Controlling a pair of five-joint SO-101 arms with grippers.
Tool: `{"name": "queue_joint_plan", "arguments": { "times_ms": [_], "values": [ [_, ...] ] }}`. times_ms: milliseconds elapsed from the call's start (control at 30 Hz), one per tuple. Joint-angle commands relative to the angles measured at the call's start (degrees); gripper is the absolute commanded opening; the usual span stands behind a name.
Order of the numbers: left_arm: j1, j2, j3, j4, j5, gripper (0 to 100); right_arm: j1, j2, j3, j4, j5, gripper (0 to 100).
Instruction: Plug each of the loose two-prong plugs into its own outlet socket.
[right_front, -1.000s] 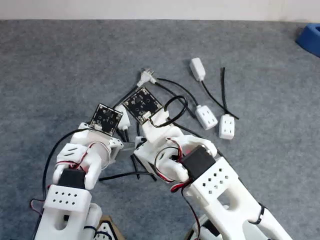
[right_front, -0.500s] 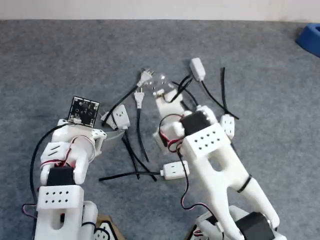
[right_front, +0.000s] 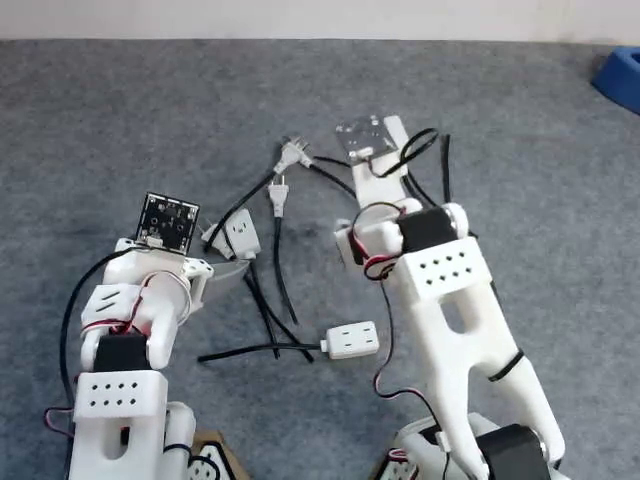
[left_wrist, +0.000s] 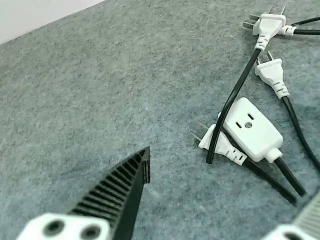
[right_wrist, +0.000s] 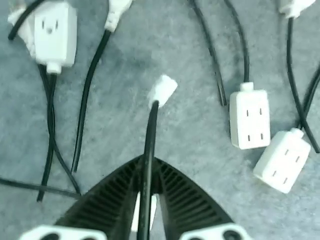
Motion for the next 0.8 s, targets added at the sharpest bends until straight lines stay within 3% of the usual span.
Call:
{"name": "queue_joint_plan", "arguments": {
  "times_ms": [0,233,433,667,767],
  "values": [
    [-0.57,-0.92,-0.57,-0.88,0.62,47,-1.8,-0.13,-0.57,-3.56,-1.58,0.8],
    [-0.66,-0.75,-0.57,-0.62,0.53,47,-4.18,4.26,-7.34,-7.25,-6.77,0.8],
    [-2.07,-0.92,-0.66,-0.7,0.35,47,1.8,9.63,-2.51,-7.25,-13.01,0.8],
    [-1.89,-1.01,-0.66,-0.88,0.35,47,3.03,10.24,5.67,-1.36,-12.22,1.0],
    [-1.89,-1.01,-0.66,-0.79,0.44,47,3.03,10.24,5.58,4.53,-5.8,4.3]
  ]
}}
